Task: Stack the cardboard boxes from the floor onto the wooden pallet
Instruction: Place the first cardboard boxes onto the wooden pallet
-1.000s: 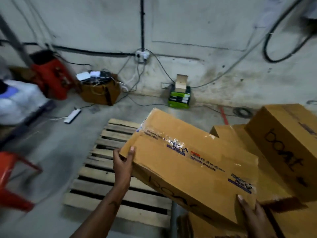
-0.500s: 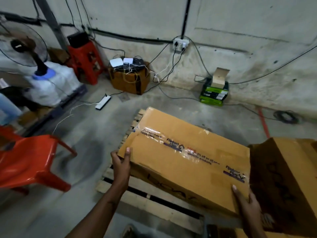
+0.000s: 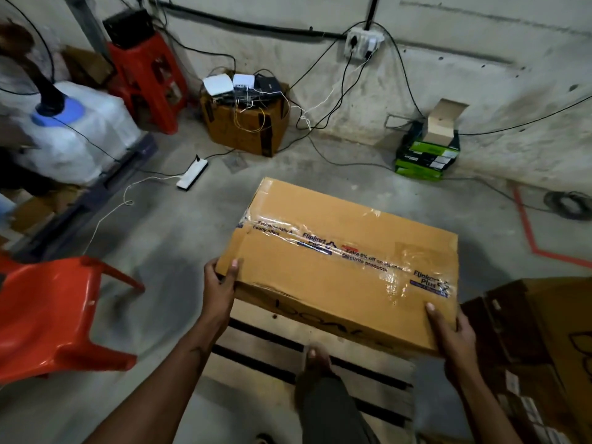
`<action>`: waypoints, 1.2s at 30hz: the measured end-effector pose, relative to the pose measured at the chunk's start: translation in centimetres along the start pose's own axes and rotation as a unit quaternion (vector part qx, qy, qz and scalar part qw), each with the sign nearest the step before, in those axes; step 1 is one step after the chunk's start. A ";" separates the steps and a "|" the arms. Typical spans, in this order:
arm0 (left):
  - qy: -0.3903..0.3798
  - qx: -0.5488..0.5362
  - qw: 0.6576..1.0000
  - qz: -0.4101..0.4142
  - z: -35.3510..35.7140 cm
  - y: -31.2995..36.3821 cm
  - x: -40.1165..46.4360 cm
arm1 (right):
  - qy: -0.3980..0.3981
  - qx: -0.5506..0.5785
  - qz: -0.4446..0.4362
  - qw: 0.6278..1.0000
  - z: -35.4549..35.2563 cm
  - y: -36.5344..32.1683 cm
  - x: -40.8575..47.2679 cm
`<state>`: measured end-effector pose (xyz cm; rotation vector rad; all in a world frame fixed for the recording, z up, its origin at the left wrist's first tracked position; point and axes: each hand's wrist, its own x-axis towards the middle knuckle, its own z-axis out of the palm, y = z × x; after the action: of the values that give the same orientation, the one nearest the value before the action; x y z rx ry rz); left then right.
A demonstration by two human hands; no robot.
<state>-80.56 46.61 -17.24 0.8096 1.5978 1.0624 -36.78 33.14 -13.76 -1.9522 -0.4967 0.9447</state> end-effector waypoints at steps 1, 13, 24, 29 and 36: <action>0.003 0.005 1.000 0.000 0.0 -0.5 1.5 | -0.010 -0.008 0.001 1.000 1.2 -0.1 1.3; 0.026 0.088 0.994 -0.066 6.5 -6.7 24.2 | -0.056 -0.109 0.015 0.992 17.6 2.4 24.2; 0.001 0.087 0.995 -0.045 15.6 -11.7 48.8 | -0.108 -0.142 0.075 0.981 30.8 1.9 46.5; -0.010 0.095 0.994 -0.043 18.3 -16.1 59.9 | -0.152 -0.112 0.103 0.977 37.0 4.1 54.7; -0.069 0.095 0.992 -0.036 20.3 -23.8 68.9 | -0.081 -0.087 0.098 0.988 43.3 8.2 62.5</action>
<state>-79.18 103.57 -67.02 0.9244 1.6139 0.7941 -31.25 93.10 -60.85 -2.1201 -0.4998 1.2277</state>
